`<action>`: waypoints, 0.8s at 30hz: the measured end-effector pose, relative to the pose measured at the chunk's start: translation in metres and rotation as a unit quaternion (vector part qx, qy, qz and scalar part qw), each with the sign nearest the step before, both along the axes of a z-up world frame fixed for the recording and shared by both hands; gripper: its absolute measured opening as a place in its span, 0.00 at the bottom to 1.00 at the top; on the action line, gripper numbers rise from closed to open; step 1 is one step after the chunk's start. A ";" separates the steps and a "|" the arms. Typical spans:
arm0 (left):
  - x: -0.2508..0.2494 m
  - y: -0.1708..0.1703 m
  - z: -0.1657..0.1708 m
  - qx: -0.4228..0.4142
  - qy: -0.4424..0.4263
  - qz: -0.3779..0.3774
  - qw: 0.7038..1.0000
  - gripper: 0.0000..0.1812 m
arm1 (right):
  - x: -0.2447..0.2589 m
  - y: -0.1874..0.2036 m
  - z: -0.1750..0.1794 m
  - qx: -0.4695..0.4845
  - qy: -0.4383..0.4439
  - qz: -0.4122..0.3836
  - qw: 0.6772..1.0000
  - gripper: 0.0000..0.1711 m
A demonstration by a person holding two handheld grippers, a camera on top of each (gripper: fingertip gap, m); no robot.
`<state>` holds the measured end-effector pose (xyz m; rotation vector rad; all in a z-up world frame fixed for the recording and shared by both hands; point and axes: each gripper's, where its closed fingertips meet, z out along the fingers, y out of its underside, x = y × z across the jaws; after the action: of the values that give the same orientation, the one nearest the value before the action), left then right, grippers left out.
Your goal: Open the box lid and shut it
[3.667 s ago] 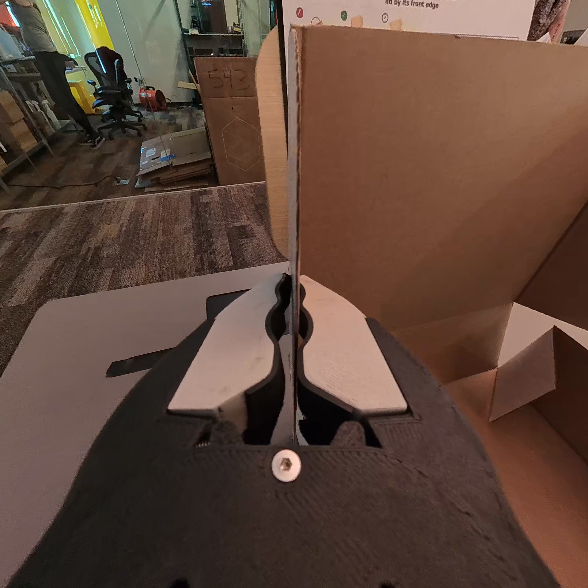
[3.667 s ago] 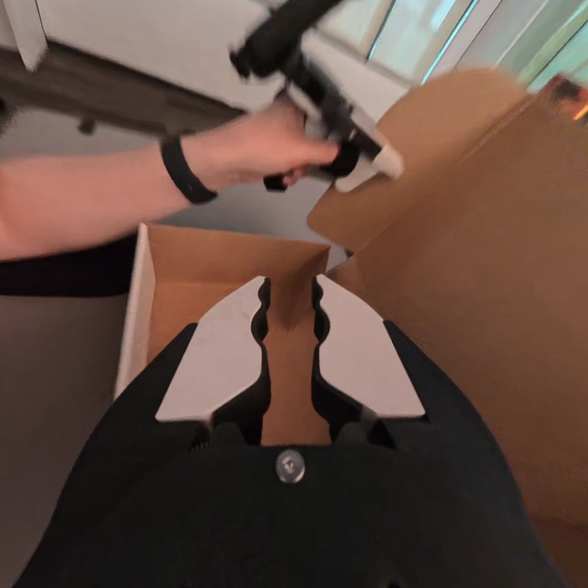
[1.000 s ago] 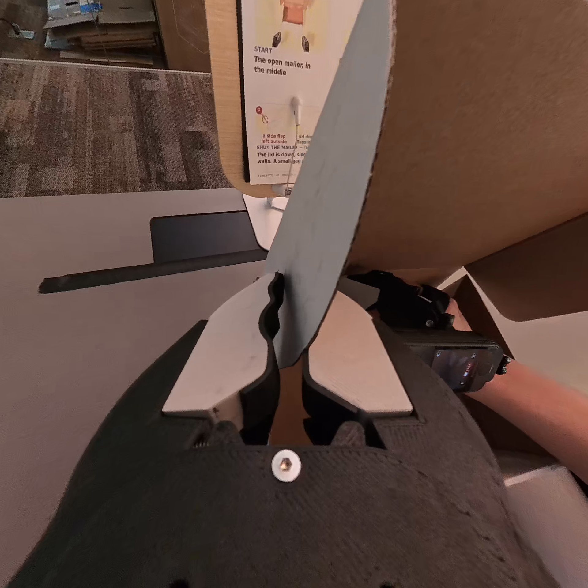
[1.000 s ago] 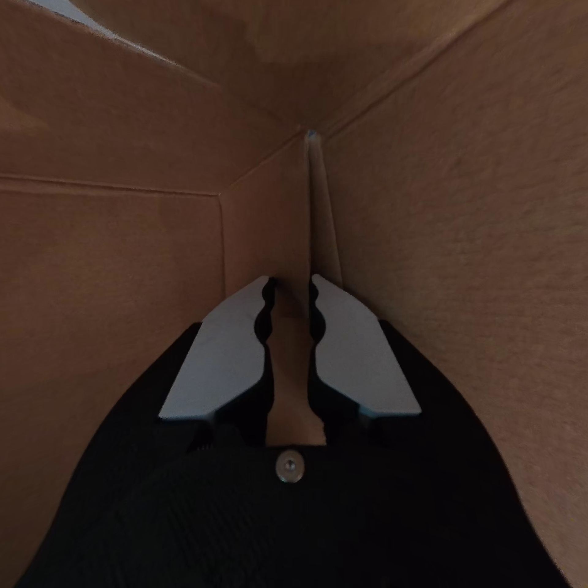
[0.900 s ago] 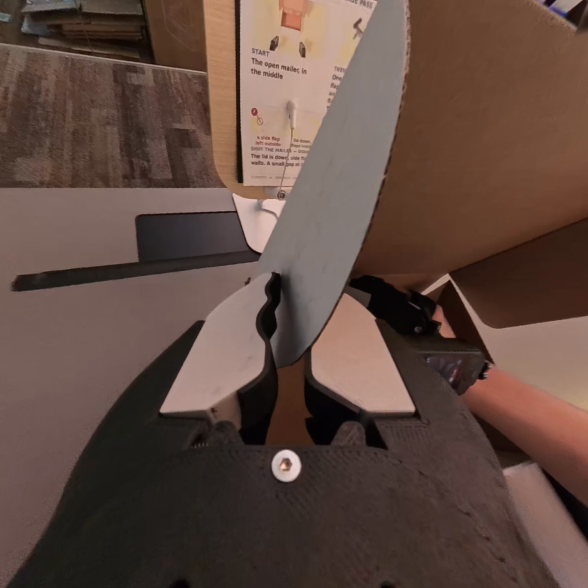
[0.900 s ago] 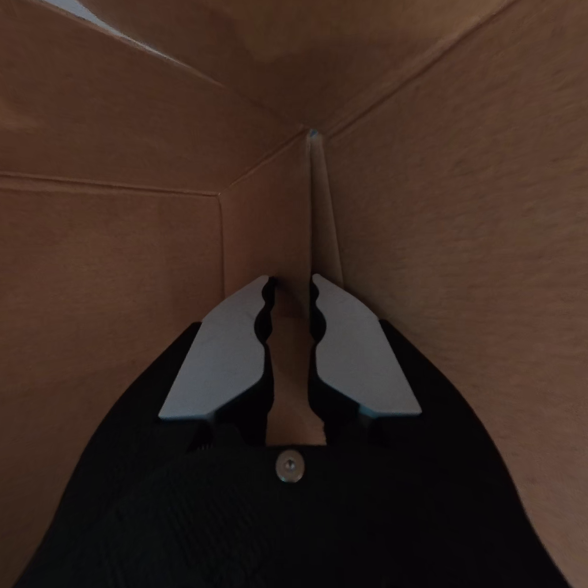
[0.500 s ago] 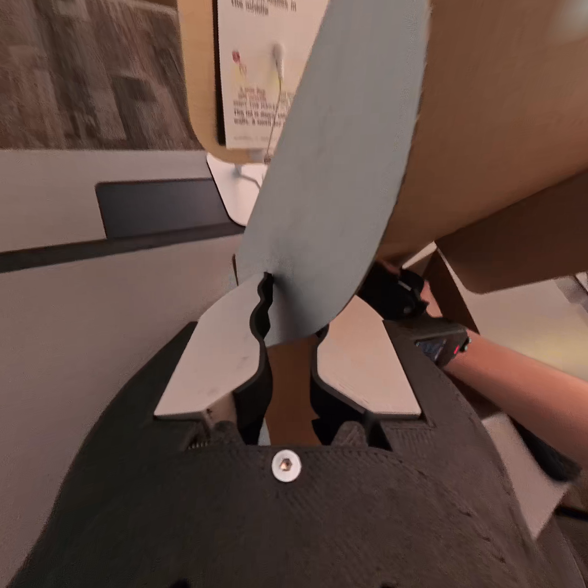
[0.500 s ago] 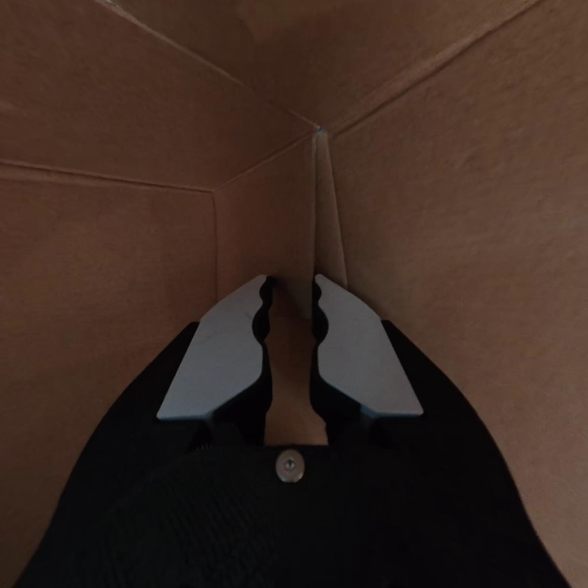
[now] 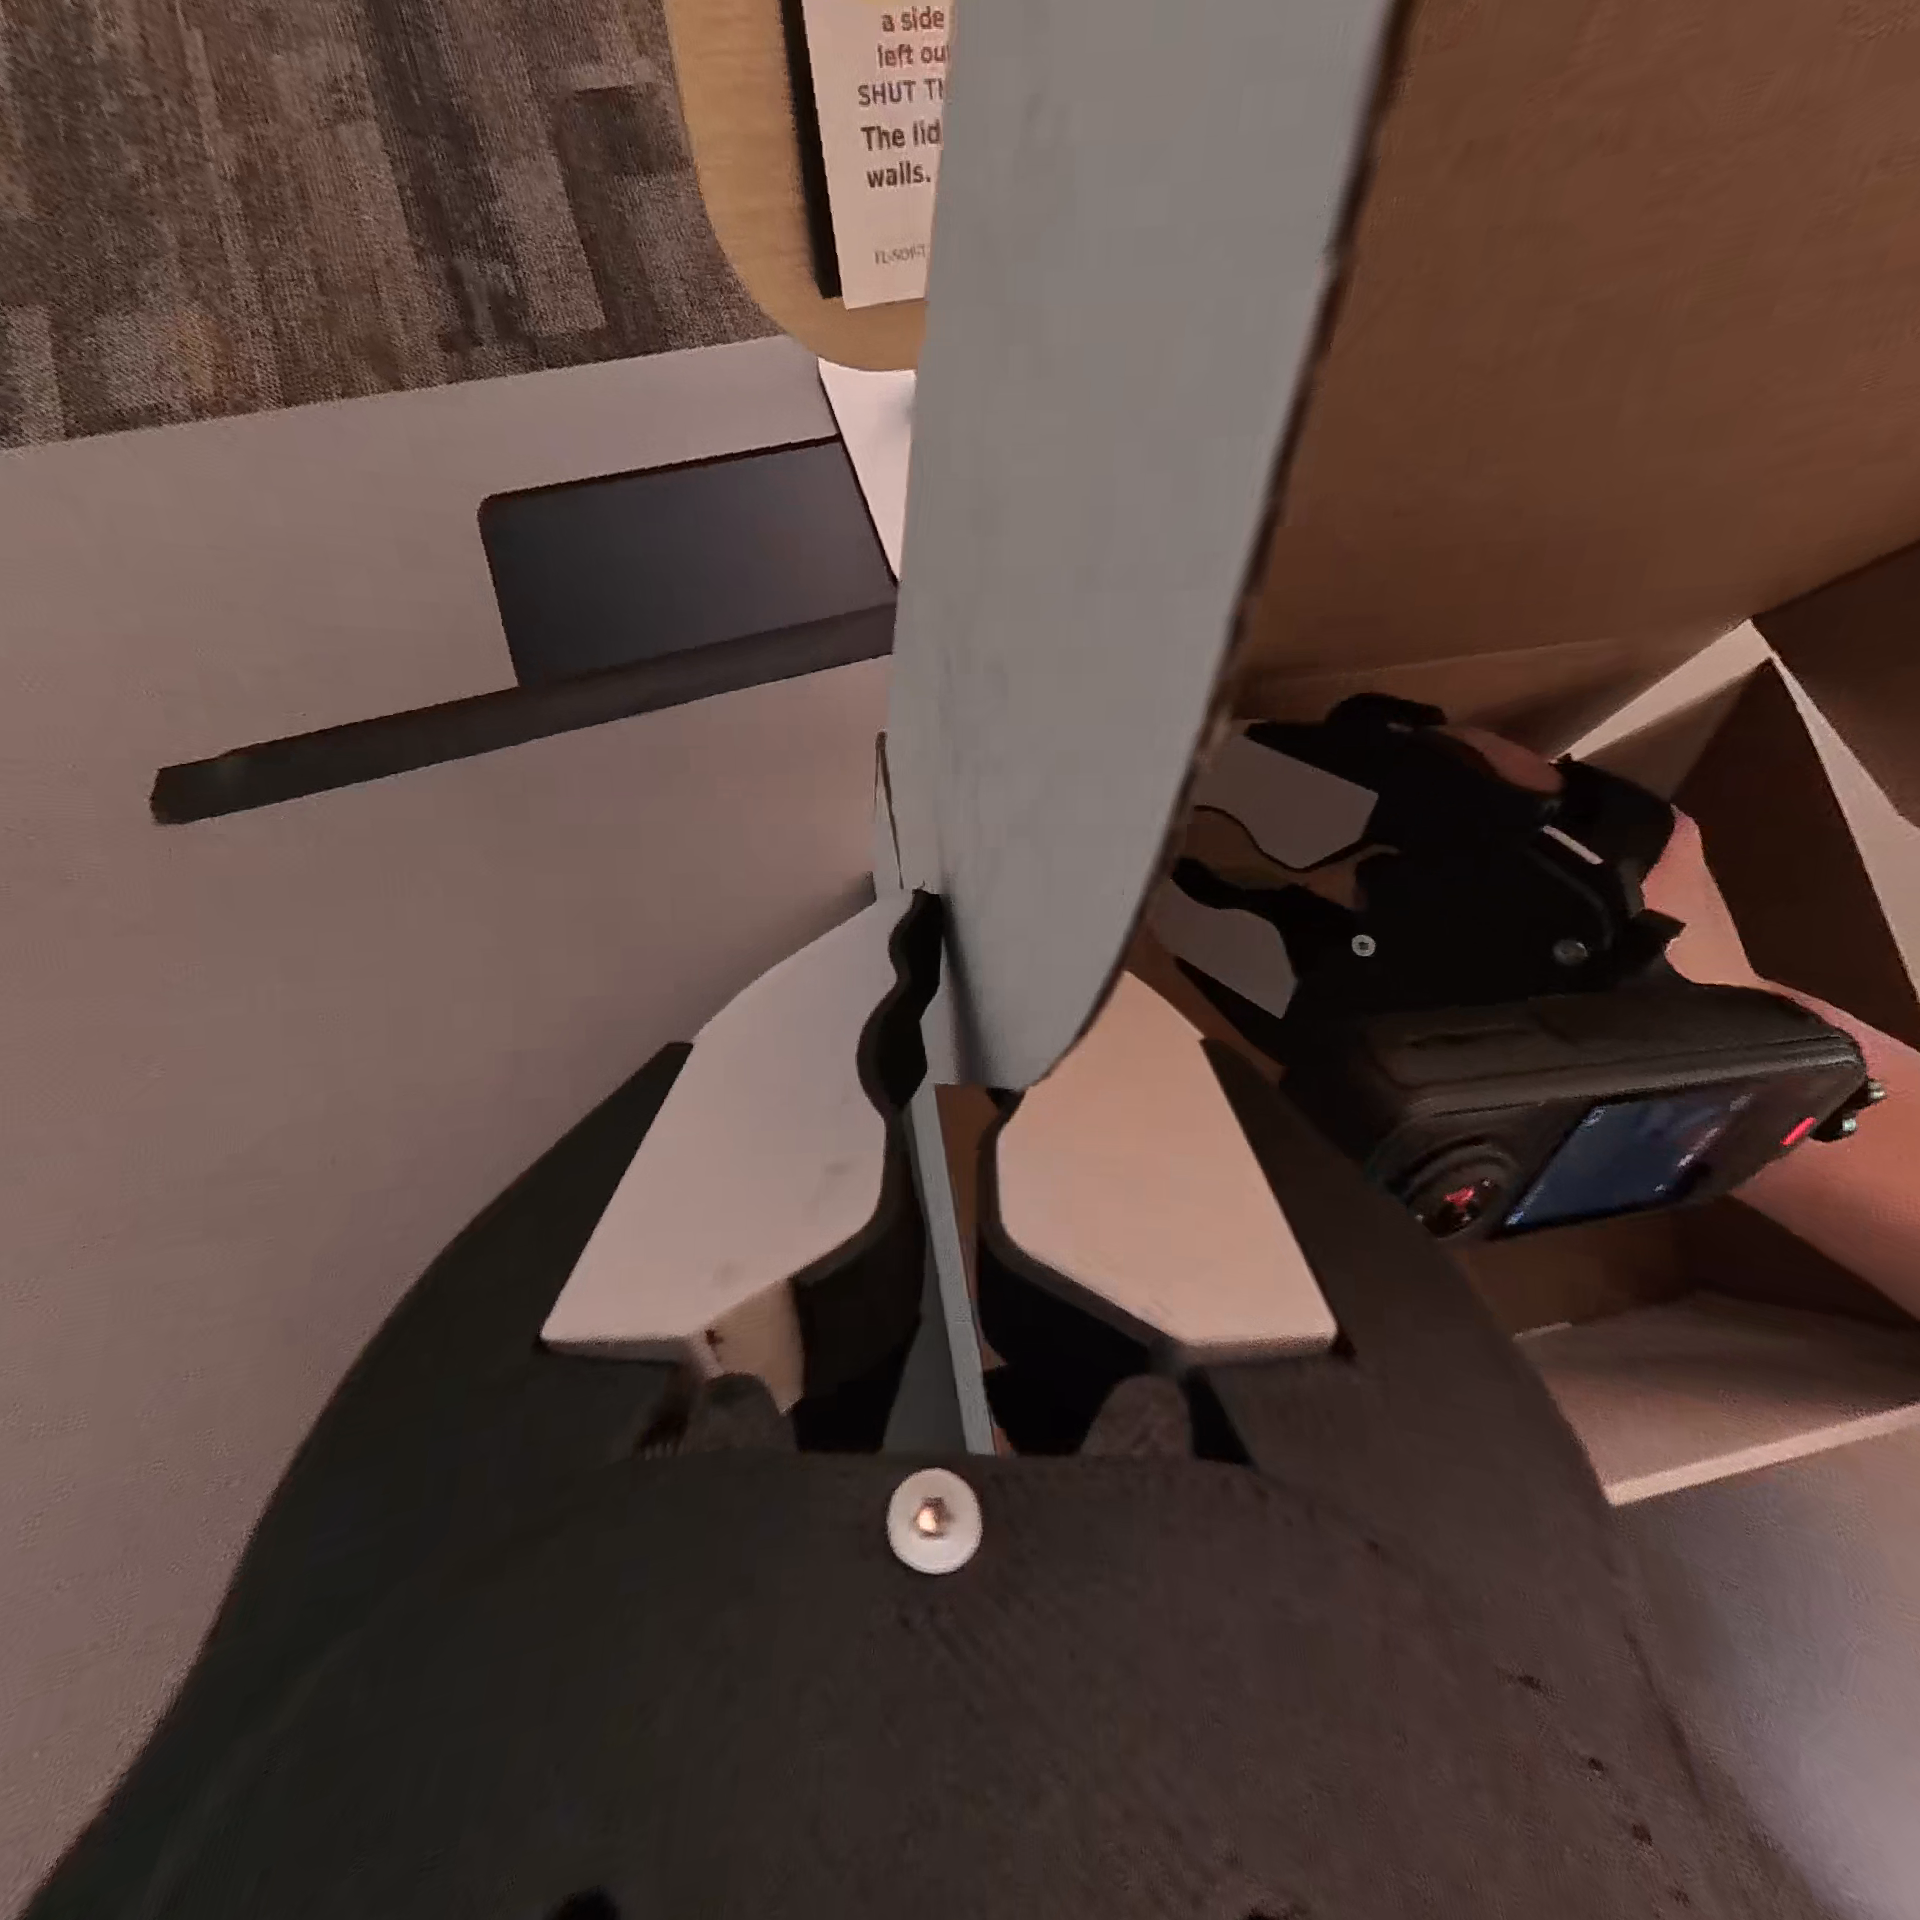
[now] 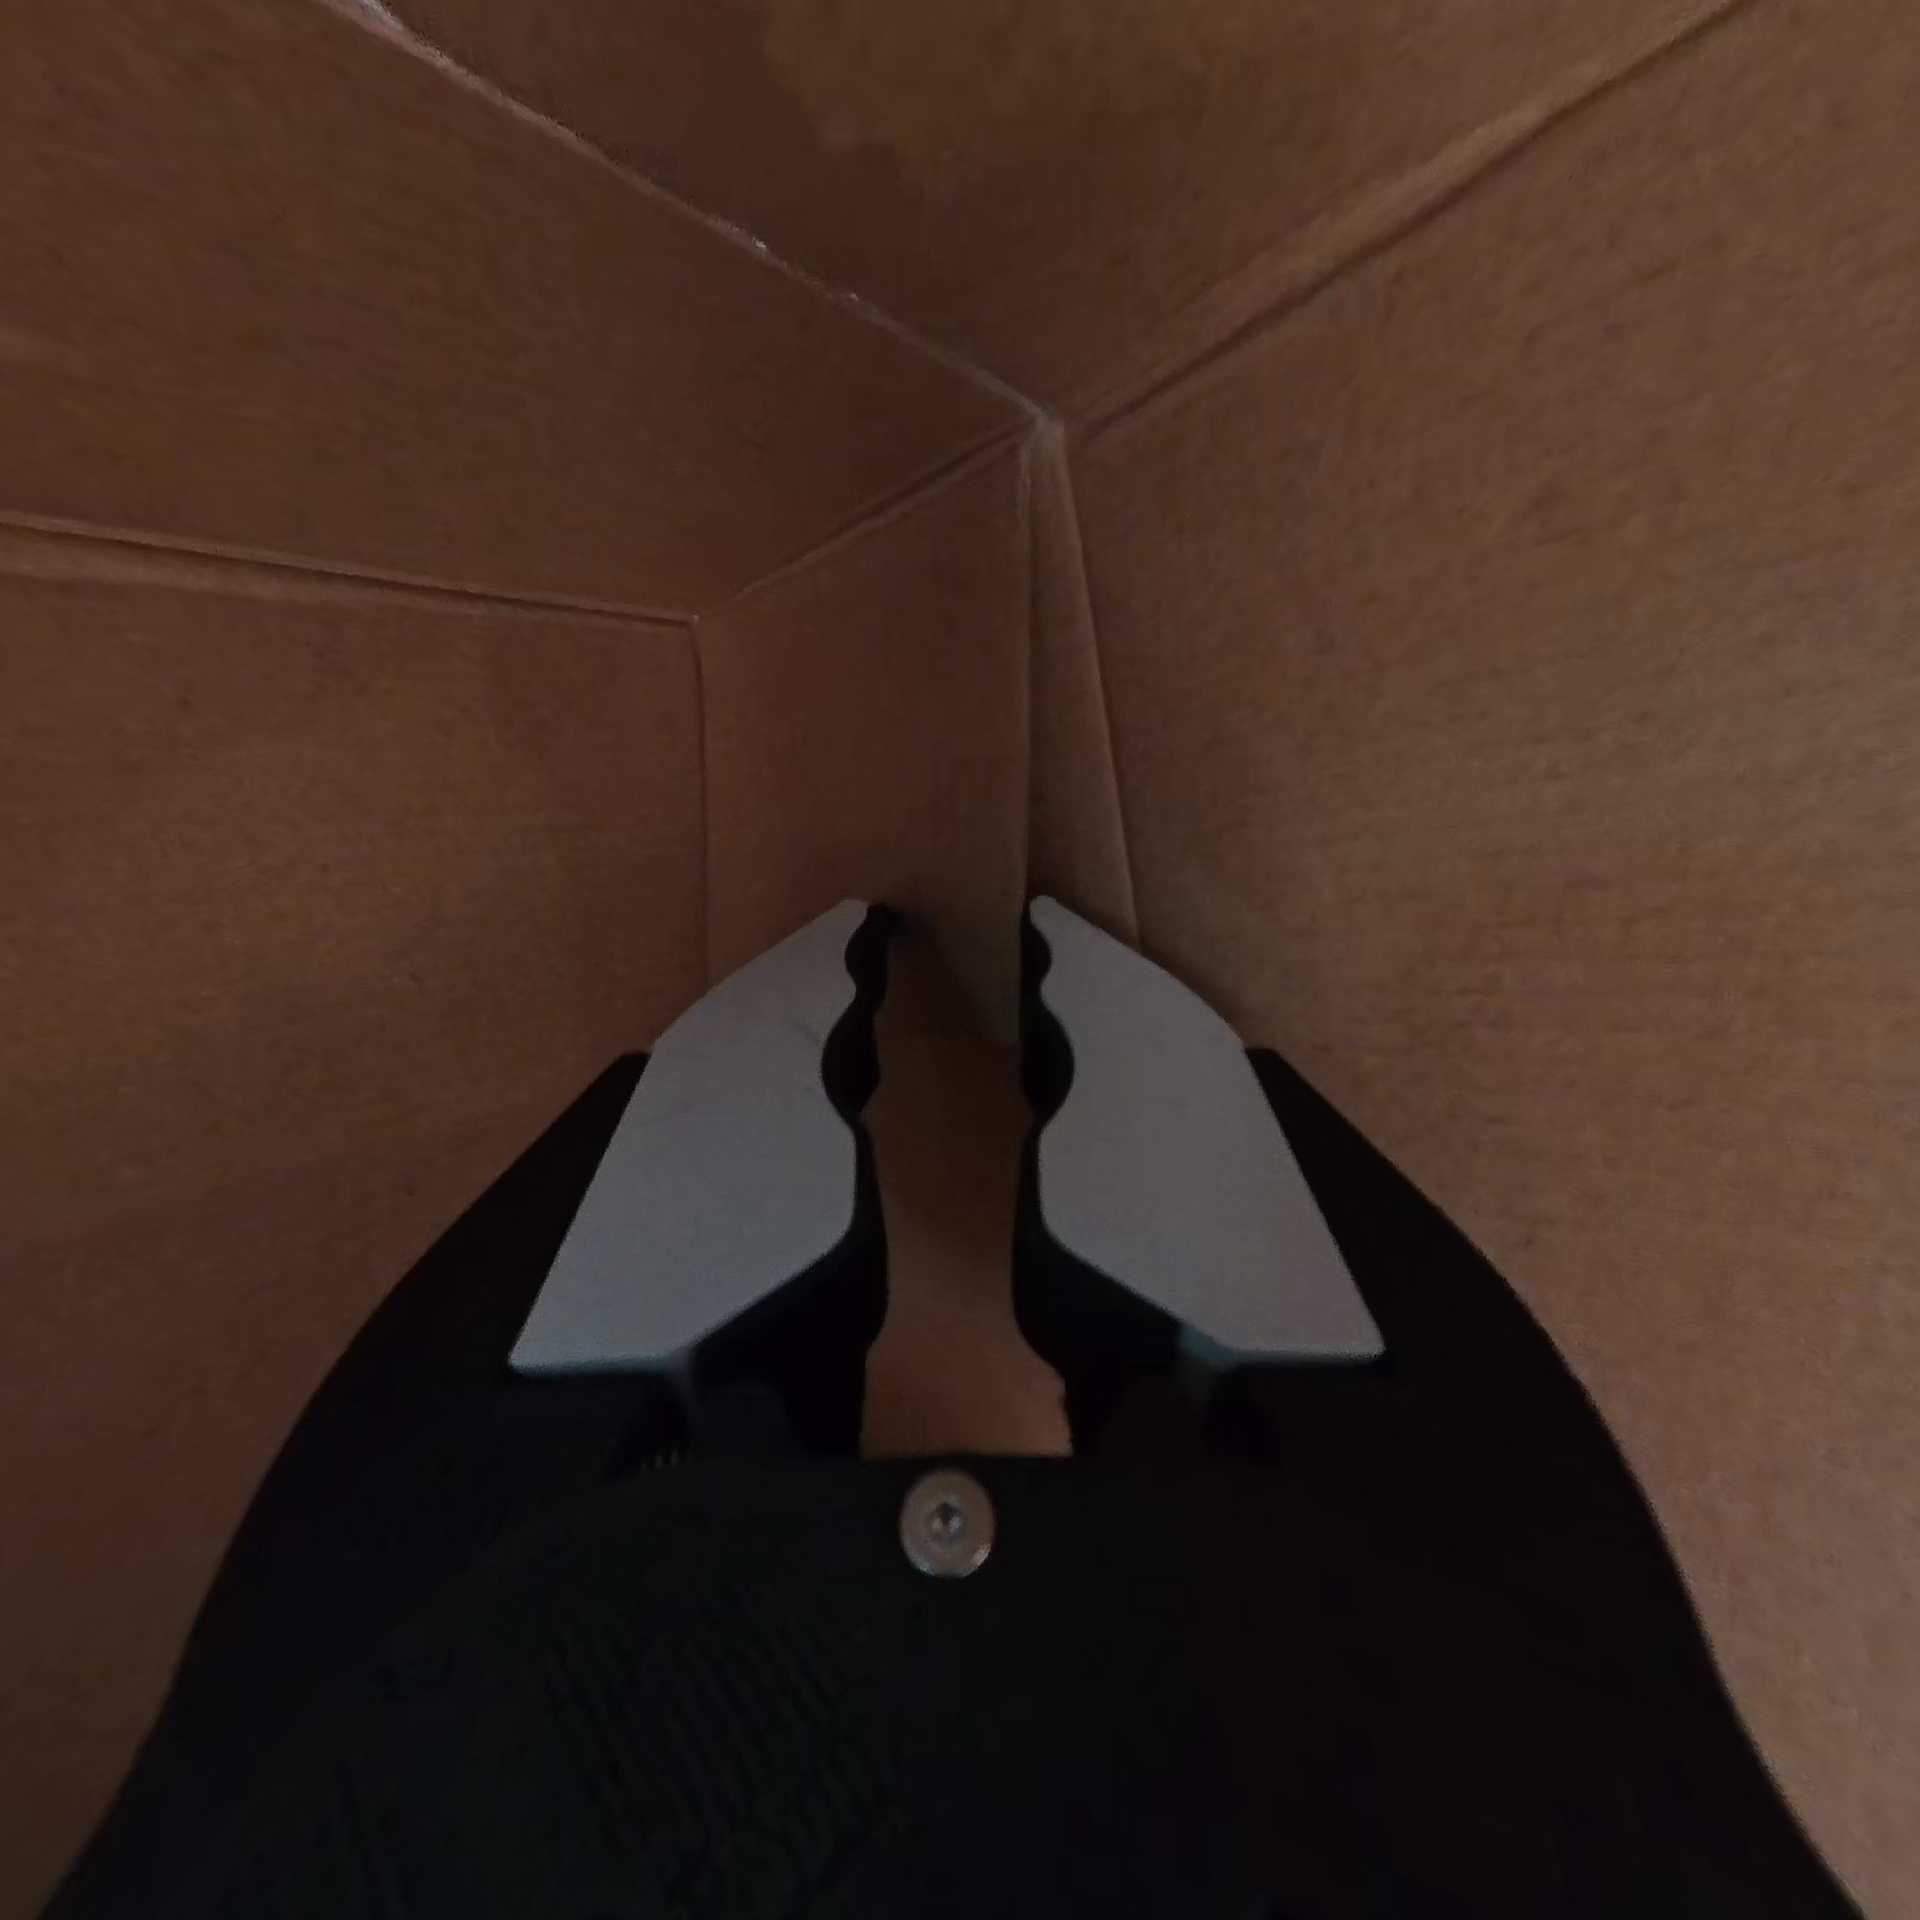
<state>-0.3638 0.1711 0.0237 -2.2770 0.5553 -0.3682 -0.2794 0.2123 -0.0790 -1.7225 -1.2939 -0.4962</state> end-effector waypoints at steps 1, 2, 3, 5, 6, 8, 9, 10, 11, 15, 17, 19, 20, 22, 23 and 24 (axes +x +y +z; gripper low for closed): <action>0.001 -0.001 0.000 0.001 0.001 0.002 1.000 0.04 | 0.000 0.000 0.000 0.001 -0.002 0.001 1.000 0.14; 0.003 -0.002 0.000 -0.001 -0.001 0.002 1.000 0.04 | 0.000 0.000 0.000 0.001 -0.004 0.001 1.000 0.14; 0.006 -0.004 0.000 -0.006 -0.008 -0.001 1.000 0.05 | 0.000 0.000 0.000 0.001 -0.003 0.001 1.000 0.14; 0.015 -0.009 0.000 -0.016 -0.020 -0.012 1.000 0.07 | 0.000 -0.001 0.000 0.001 -0.004 0.002 1.000 0.14; 0.016 -0.009 -0.001 -0.012 -0.012 -0.012 1.000 0.08 | 0.000 -0.001 0.000 0.002 -0.005 0.003 1.000 0.14; 0.017 -0.008 -0.003 -0.003 0.009 -0.015 1.000 0.08 | 0.000 0.000 0.000 0.003 -0.008 0.004 1.000 0.14; 0.016 -0.008 -0.004 -0.001 0.016 -0.016 1.000 0.07 | 0.001 0.000 0.000 0.003 -0.009 0.005 1.000 0.14; 0.015 -0.008 -0.004 -0.001 0.019 -0.017 1.000 0.07 | 0.001 -0.001 0.000 0.002 -0.009 0.005 1.000 0.14; 0.013 -0.009 -0.005 -0.004 0.022 -0.019 1.000 0.07 | 0.001 -0.001 0.000 0.002 -0.010 0.006 1.000 0.14; 0.001 -0.014 -0.018 -0.036 0.053 -0.030 0.997 0.04 | 0.004 0.000 -0.002 0.001 -0.025 0.005 1.000 0.16; -0.001 -0.016 -0.022 -0.049 0.056 -0.035 0.997 0.04 | 0.004 -0.001 -0.002 -0.001 -0.033 0.007 0.999 0.17; -0.001 -0.016 -0.021 -0.052 0.050 -0.036 0.997 0.04 | 0.002 -0.005 0.000 -0.004 -0.037 0.013 0.999 0.17; 0.000 -0.016 -0.020 -0.052 0.046 -0.037 0.997 0.04 | 0.001 -0.008 0.004 -0.002 -0.038 0.014 0.999 0.17; 0.002 -0.018 -0.021 -0.057 0.043 -0.044 0.997 0.05 | 0.000 -0.019 0.013 0.005 -0.037 0.015 0.999 0.17; 0.002 -0.019 -0.021 -0.058 0.045 -0.047 0.996 0.05 | -0.001 -0.026 0.019 0.009 -0.034 0.018 0.999 0.17; 0.002 -0.019 -0.021 -0.059 0.046 -0.049 0.996 0.05 | -0.002 -0.035 0.027 0.015 -0.027 0.022 0.999 0.17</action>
<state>-0.3616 0.1518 0.0023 -2.3953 0.7115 -0.3529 -0.2817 0.1768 -0.0519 -1.6634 -1.3535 -0.5376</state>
